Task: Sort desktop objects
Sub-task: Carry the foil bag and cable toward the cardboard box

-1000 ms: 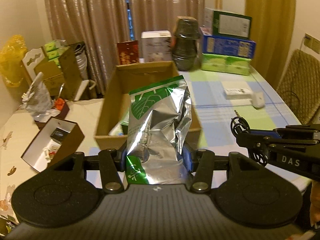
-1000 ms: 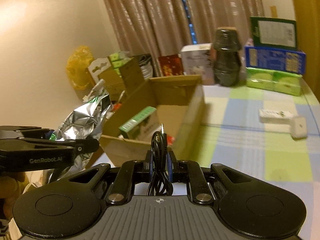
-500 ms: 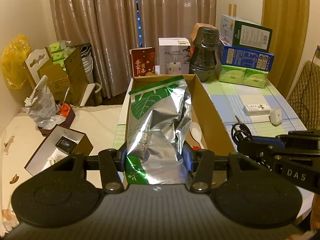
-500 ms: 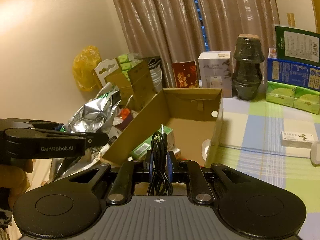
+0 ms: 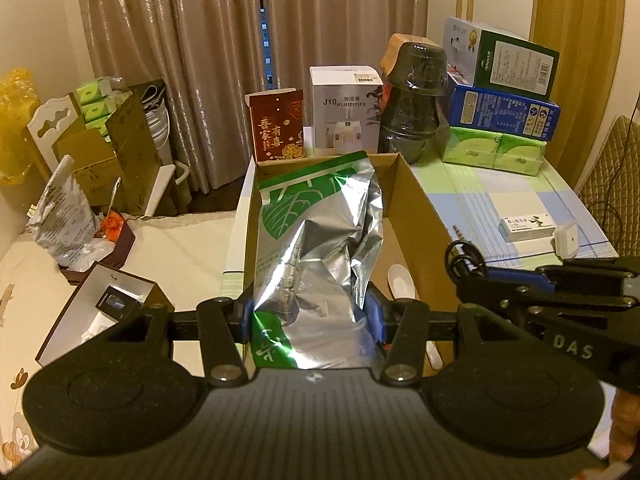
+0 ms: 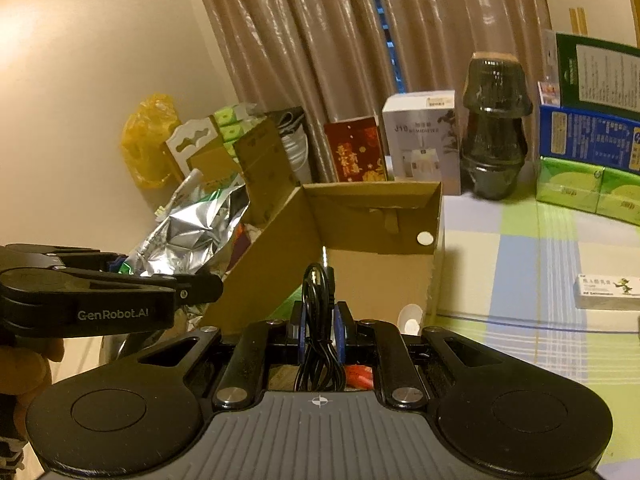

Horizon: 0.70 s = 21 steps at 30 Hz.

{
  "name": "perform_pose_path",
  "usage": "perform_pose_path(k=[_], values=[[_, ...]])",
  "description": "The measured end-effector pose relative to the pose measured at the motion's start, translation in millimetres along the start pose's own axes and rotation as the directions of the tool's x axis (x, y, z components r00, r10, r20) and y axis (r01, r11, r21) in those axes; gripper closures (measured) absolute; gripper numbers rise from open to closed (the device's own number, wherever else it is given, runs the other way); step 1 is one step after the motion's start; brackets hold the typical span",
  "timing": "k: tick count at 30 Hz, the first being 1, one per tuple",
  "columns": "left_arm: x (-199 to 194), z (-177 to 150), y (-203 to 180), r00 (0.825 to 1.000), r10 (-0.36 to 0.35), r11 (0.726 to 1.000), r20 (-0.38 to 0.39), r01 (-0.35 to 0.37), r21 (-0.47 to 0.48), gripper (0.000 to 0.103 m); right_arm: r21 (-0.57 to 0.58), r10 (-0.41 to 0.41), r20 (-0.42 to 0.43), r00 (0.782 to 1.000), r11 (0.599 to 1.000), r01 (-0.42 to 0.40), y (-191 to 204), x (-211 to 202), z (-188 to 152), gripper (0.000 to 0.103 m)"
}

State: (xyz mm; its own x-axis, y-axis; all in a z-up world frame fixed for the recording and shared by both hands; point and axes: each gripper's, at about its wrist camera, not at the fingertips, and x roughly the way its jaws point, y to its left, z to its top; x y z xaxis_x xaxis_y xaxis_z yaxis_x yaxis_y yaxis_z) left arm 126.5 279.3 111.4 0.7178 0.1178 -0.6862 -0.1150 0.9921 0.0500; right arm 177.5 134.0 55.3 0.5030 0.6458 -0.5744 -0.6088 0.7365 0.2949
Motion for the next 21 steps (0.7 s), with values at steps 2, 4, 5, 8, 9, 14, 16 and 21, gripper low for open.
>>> perform_pose_path(k=[2,4,5,8,9,14,16,21], values=[[7.7,2.9,1.7,1.000,-0.004,1.000,-0.006,0.004,0.000,0.057,0.006,-0.002,-0.005,1.000,1.000,0.002,-2.8,5.7,1.5,0.092],[14.1,5.9,3.5,1.000,-0.010,1.000,-0.010,0.010,-0.002,0.057,0.009,-0.003,-0.008,1.000,1.000,0.003,-4.8,9.8,2.7,0.092],[16.6,7.4,4.3,1.000,-0.013,1.000,-0.011,0.012,-0.004,0.057,0.009,-0.004,-0.008,1.000,1.000,0.004,-5.7,11.8,3.9,0.092],[24.5,10.5,8.1,1.000,-0.014,1.000,-0.016,0.014,-0.006,0.057,0.014,-0.006,-0.010,1.000,1.000,0.006,-8.8,17.5,7.3,0.092],[27.5,11.5,8.9,1.000,-0.017,1.000,-0.017,0.017,-0.003,0.057,0.014,-0.007,-0.010,1.000,1.000,0.007,-9.8,19.1,8.5,0.092],[41.1,15.0,12.3,0.999,-0.021,1.000,-0.034,0.021,0.003,0.057,0.016,-0.011,-0.014,1.000,1.000,0.012,-13.1,29.0,11.1,0.092],[46.1,16.2,14.3,0.999,-0.024,1.000,-0.039,0.024,-0.001,0.057,0.018,-0.012,-0.015,1.000,1.000,0.013,-14.4,32.2,11.7,0.092],[56.3,18.1,17.2,0.998,-0.028,1.000,-0.049,0.027,-0.003,0.057,0.031,-0.012,-0.018,1.000,0.999,0.013,-17.3,38.7,12.6,0.092]])
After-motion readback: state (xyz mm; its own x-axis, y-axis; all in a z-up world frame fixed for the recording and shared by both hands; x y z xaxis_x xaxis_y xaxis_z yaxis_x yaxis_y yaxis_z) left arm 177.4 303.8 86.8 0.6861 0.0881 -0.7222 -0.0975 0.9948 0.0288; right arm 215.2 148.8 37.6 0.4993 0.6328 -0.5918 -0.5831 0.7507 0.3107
